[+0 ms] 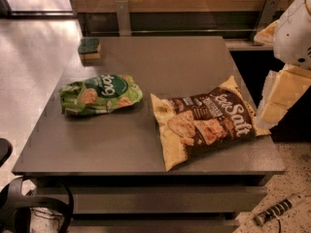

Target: Move brown chip bag near sponge

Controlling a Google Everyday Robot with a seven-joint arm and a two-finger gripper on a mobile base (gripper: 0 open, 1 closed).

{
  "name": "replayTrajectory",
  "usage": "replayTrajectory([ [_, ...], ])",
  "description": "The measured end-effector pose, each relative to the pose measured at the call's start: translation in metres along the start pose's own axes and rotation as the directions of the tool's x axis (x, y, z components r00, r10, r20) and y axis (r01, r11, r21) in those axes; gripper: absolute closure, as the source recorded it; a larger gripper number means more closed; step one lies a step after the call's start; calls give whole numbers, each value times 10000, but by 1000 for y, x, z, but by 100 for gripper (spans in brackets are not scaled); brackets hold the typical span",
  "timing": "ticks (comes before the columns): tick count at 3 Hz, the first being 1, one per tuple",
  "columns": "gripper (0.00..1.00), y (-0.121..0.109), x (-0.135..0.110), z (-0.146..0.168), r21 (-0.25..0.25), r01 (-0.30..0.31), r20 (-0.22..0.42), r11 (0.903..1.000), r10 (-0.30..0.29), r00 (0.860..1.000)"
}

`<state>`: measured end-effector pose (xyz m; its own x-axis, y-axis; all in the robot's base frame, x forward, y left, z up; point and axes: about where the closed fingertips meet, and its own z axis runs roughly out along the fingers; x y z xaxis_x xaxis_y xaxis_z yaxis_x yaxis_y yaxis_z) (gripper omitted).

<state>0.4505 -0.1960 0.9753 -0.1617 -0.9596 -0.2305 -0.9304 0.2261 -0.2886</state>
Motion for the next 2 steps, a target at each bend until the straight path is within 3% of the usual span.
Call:
replayTrajectory([
  [2,0,11,-43,73,-749,738,1637,9945,-607,9846],
])
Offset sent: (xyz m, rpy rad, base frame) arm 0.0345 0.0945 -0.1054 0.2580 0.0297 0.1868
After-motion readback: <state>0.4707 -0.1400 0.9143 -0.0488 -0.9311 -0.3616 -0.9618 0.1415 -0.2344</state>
